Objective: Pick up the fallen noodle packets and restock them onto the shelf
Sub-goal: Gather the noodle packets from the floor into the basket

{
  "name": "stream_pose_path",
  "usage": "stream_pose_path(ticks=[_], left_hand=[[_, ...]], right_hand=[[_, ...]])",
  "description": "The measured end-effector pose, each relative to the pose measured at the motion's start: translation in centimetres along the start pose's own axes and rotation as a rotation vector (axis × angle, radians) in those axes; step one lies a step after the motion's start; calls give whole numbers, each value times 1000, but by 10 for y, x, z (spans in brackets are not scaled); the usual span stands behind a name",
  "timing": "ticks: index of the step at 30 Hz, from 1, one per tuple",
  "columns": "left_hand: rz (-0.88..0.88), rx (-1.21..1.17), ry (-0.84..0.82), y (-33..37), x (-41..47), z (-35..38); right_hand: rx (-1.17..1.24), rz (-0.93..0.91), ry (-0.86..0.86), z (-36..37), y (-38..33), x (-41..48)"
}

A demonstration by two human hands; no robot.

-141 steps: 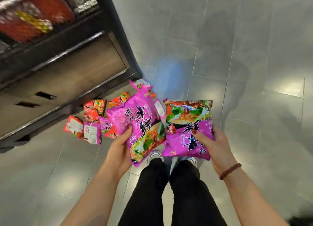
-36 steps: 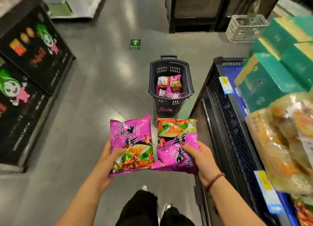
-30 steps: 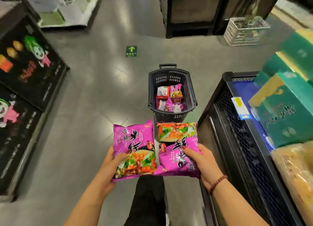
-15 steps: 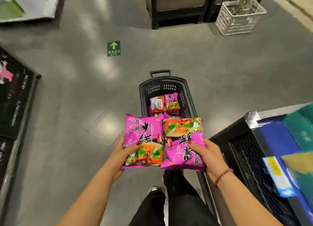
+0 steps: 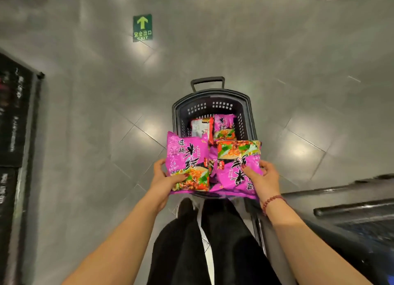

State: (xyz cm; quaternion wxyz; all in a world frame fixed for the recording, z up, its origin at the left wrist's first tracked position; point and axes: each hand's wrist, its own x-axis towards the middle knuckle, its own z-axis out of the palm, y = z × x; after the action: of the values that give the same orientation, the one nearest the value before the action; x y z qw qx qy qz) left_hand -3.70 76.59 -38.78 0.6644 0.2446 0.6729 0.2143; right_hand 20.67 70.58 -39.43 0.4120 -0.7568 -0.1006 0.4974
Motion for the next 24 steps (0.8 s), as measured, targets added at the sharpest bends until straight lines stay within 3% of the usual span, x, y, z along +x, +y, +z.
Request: stream_pose_path(ticks=[5, 13, 24], left_hand=[[14, 85, 34, -20, 89, 26], [11, 151, 53, -78, 237, 69], [99, 502, -1, -159, 342, 66]], right_hand=[[-33, 8, 109, 22, 29, 79], [-189, 38, 135, 60, 118, 200], [-334, 51, 138, 94, 221, 291]])
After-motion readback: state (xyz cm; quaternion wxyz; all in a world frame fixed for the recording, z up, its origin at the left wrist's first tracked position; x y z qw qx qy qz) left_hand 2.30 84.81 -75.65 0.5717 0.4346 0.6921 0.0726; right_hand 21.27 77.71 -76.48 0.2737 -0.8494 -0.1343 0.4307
